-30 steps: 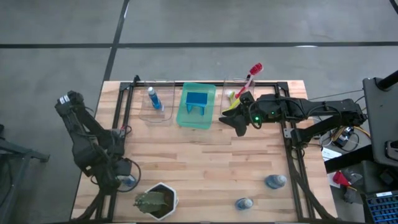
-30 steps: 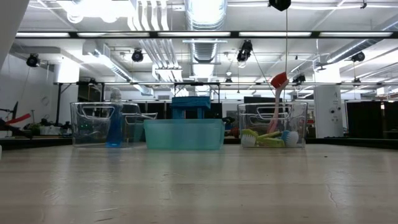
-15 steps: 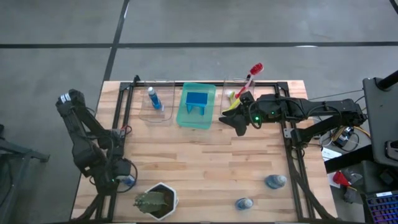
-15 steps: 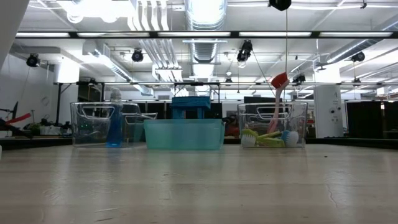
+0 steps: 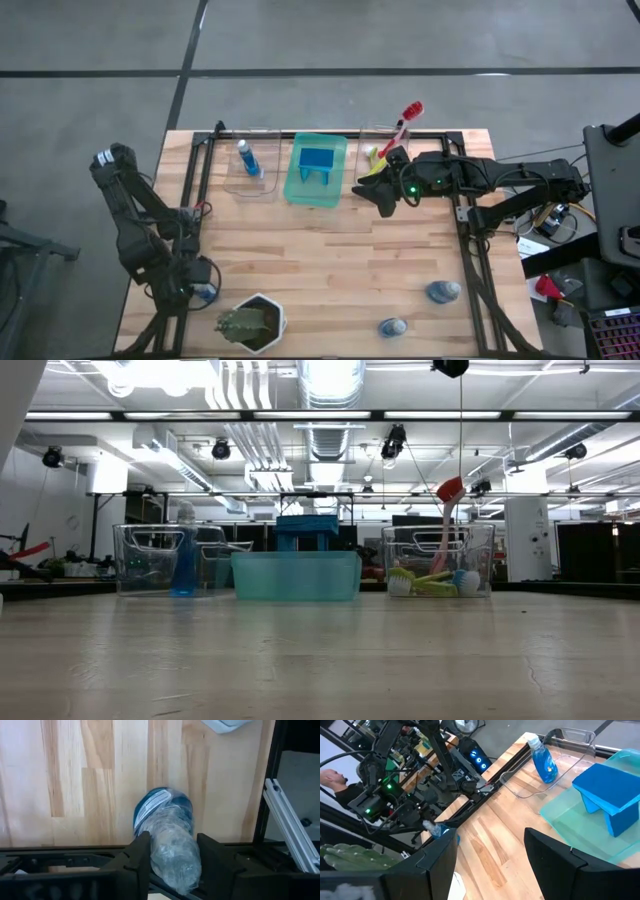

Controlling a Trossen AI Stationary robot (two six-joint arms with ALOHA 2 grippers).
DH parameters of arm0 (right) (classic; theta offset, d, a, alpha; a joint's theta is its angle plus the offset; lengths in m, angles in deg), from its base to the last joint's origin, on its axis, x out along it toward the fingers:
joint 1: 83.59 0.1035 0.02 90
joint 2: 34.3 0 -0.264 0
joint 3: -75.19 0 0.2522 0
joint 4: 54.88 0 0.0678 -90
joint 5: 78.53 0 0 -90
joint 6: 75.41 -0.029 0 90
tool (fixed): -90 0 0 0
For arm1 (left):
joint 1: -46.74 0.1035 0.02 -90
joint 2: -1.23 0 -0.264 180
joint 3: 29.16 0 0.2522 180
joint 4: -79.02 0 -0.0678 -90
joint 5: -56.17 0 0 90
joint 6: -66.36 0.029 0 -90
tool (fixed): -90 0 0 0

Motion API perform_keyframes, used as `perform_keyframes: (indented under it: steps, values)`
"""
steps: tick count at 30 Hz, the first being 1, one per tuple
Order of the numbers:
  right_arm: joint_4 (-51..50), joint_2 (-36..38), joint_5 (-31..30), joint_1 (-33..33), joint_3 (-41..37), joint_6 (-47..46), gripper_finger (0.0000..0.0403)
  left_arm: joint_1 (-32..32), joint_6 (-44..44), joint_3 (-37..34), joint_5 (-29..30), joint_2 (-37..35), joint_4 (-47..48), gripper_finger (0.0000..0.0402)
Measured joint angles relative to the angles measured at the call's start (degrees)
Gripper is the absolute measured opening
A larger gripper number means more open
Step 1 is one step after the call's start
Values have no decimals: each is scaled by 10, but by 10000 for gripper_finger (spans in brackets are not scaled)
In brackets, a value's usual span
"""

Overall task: Pick & Place Kitchen Sink Supplies
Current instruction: Put the dishwashing liquid into the left transparent bin

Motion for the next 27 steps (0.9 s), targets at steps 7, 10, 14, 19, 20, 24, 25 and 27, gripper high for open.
perform_keyframes:
  steps: [7,10,14,19,20,24,25,27]
  values:
    - [0,0,-1,0,0,1,226,0,-18,0,0,0,2,130]
    - [0,0,-1,0,0,1,226,0,-28,1,0,0,6,136]
    - [0,0,-1,0,0,2,226,0,-32,4,-2,-2,19,125]
    - [0,0,-1,0,0,3,226,1,-40,8,0,-10,22,124]
    - [0,0,-1,0,0,2,226,2,-41,8,0,-11,24,124]
    - [0,0,-1,1,0,-3,226,4,-48,8,-4,-20,44,131]
    - [0,0,-1,3,0,-3,226,4,-49,8,-5,-23,49,130]
    - [0,0,0,5,0,-4,226,4,-56,8,-7,-31,54,127]
